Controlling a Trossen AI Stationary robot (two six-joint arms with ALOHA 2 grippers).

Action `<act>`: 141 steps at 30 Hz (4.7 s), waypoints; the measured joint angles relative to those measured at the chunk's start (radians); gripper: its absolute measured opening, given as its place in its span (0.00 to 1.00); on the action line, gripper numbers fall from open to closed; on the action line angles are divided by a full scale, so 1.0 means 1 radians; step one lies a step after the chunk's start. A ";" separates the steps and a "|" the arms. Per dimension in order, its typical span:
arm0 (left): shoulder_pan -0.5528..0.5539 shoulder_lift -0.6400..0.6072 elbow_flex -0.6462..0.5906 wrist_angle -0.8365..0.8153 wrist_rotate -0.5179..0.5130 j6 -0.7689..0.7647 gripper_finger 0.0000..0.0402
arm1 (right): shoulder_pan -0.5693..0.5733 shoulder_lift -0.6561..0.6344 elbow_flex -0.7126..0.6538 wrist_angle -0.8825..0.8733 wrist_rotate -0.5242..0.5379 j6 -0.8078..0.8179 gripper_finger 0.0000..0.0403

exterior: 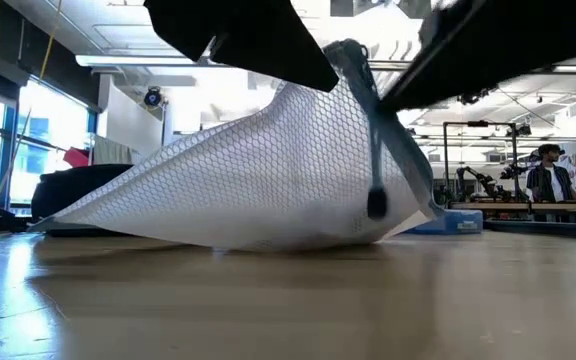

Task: Unpack backpack
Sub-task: Open the transparent zipper bag, then remove the black calculator from the transparent zipper bag

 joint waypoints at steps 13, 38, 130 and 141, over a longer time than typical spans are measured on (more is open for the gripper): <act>0.007 0.000 0.000 0.038 0.194 0.060 0.00 | -0.034 0.045 -0.004 0.109 -0.063 -0.080 0.36; -0.020 -0.006 -0.001 -0.112 0.408 0.042 0.00 | -0.046 0.045 0.000 -0.219 -0.012 0.020 0.00; 0.194 0.156 0.262 -0.846 0.303 -0.317 0.00 | -0.186 0.122 -0.100 0.162 0.092 -0.927 0.24; 0.192 0.157 0.262 -0.990 0.278 -0.528 0.00 | -0.013 0.048 -0.099 -0.008 0.128 -0.744 0.03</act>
